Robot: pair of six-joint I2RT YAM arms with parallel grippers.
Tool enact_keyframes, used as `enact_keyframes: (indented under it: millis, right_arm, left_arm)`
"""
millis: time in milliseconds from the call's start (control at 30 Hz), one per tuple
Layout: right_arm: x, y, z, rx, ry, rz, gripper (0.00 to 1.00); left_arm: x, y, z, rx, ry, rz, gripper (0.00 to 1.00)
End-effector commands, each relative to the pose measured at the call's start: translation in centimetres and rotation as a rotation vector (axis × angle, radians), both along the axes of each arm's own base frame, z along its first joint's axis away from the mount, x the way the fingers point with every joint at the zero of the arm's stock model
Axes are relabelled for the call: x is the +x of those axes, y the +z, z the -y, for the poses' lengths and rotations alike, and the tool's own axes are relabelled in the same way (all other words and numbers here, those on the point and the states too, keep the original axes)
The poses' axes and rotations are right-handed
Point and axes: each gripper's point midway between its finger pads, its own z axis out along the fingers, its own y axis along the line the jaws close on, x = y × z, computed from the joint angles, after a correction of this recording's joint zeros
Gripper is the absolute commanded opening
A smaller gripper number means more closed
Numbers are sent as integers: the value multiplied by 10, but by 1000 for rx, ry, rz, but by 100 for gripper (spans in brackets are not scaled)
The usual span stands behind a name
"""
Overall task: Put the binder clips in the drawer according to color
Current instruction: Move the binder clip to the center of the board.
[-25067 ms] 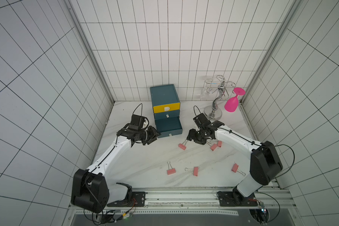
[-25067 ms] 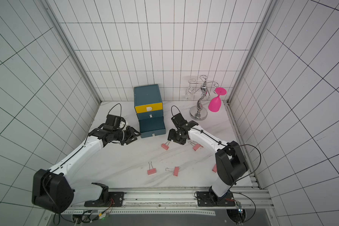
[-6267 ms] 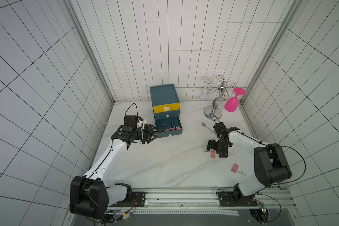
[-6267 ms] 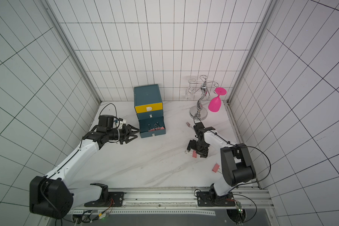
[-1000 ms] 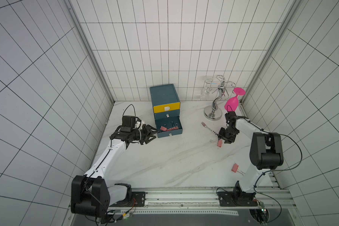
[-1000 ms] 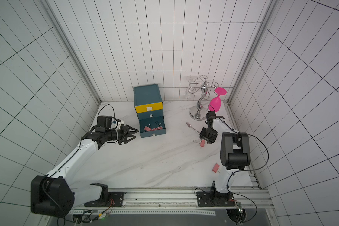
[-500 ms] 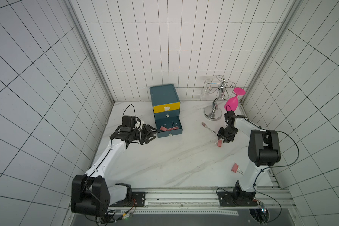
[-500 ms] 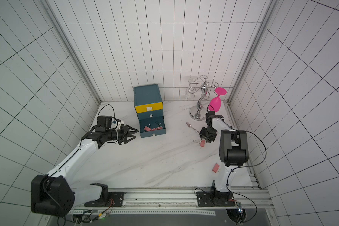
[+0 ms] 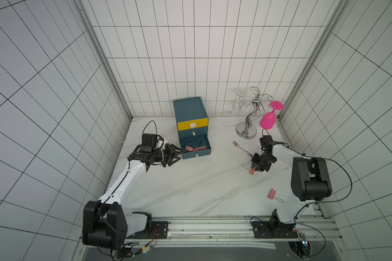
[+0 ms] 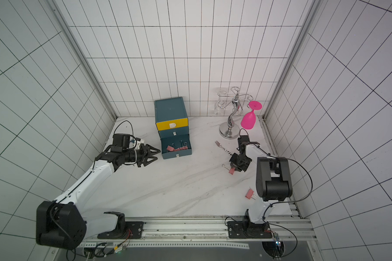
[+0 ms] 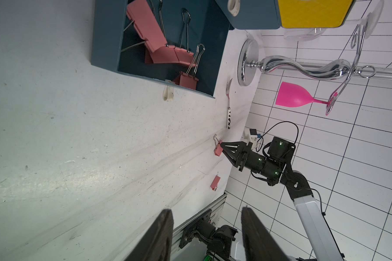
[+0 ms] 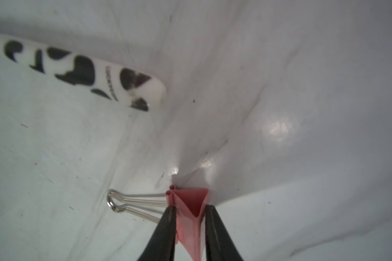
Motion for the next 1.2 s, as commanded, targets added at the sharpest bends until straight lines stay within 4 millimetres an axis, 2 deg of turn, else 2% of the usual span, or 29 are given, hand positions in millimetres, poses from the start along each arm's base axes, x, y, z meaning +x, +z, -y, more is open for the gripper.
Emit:
enact_keyframes:
  millis: [0, 267, 433, 500, 600, 700, 833, 967, 1033, 1167]
  right_arm:
    - [-10, 4, -28, 81, -31, 14, 25]
    - [-37, 2, -97, 170, -66, 32, 23]
    - [-42, 11, -139, 255, -56, 31, 23]
    - [-42, 20, -149, 268, -34, 42, 27]
    - [-42, 38, -155, 275, 13, 78, 42]
    - [-41, 55, -148, 219, 103, 124, 53]
    - [-29, 67, -130, 67, 281, 193, 57]
    - [-12, 51, -127, 33, 389, 150, 54]
    - [-3, 41, -130, 18, 432, 130, 54]
    - [3, 21, -143, 46, 477, 78, 54]
  left_arm:
    - [6, 7, 2, 6, -1, 39, 52]
    - [2, 6, 3, 4, -1, 42, 52]
    - [0, 6, 3, 0, -3, 42, 52]
    - [-1, 7, 3, -1, -3, 45, 52]
    - [-1, 8, 2, -3, -1, 49, 52]
    - [-2, 9, 3, -5, -2, 52, 52]
    - [-1, 10, 3, -9, 2, 53, 52]
    - [0, 14, 3, -12, 4, 62, 52]
    - [0, 16, 3, -13, 2, 64, 52]
    - [-4, 19, 3, -11, -1, 71, 52]
